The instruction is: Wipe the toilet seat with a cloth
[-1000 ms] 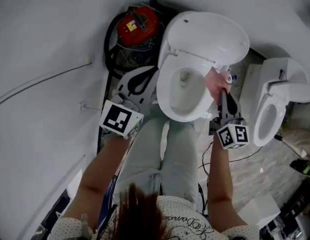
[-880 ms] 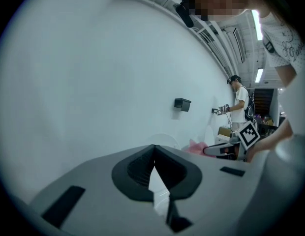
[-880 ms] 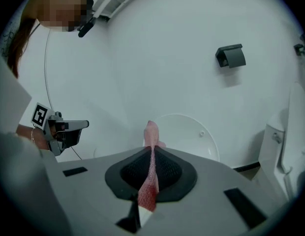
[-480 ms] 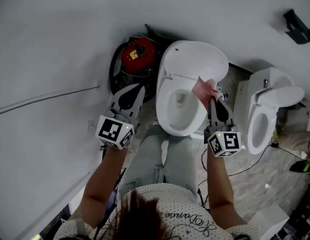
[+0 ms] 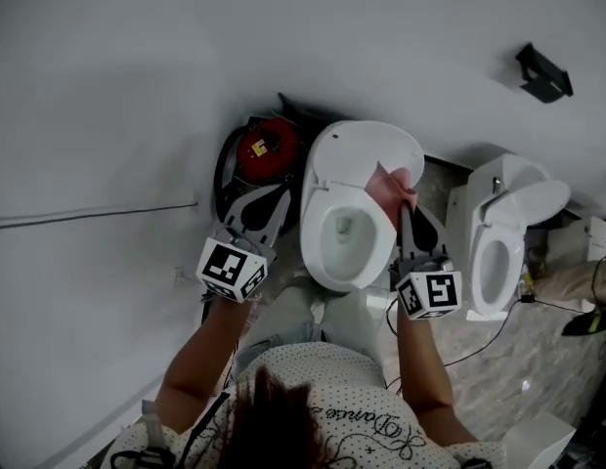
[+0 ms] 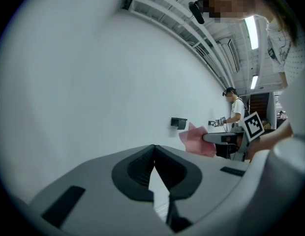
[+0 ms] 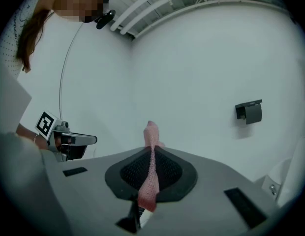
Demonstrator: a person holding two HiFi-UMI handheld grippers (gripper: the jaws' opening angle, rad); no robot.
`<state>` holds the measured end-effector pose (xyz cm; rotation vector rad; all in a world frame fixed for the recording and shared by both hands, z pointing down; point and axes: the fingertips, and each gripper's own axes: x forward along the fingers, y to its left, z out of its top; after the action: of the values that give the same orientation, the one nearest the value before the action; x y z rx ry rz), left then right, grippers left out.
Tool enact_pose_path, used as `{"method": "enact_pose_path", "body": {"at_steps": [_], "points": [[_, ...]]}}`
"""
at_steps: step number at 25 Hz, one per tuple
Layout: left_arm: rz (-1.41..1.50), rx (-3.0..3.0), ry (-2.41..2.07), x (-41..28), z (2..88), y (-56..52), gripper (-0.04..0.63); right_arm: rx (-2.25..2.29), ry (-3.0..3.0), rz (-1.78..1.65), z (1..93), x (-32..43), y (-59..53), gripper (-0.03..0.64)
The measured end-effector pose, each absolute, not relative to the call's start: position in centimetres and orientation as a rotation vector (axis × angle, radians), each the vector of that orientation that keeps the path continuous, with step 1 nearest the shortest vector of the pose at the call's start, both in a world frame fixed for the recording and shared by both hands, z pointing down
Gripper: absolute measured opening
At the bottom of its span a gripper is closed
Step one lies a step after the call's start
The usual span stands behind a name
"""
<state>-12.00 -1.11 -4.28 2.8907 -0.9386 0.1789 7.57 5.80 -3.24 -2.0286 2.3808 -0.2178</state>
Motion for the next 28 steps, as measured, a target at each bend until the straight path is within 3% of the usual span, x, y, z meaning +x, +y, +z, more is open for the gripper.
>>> {"method": "enact_pose_path", "body": {"at_steps": [28], "points": [[0.056, 2.966, -0.813, -12.1, -8.6, -1.8, -0.002, -2.028, 2.375, 0.062, -10.9, 2.8, 5.9, 0.023]]}}
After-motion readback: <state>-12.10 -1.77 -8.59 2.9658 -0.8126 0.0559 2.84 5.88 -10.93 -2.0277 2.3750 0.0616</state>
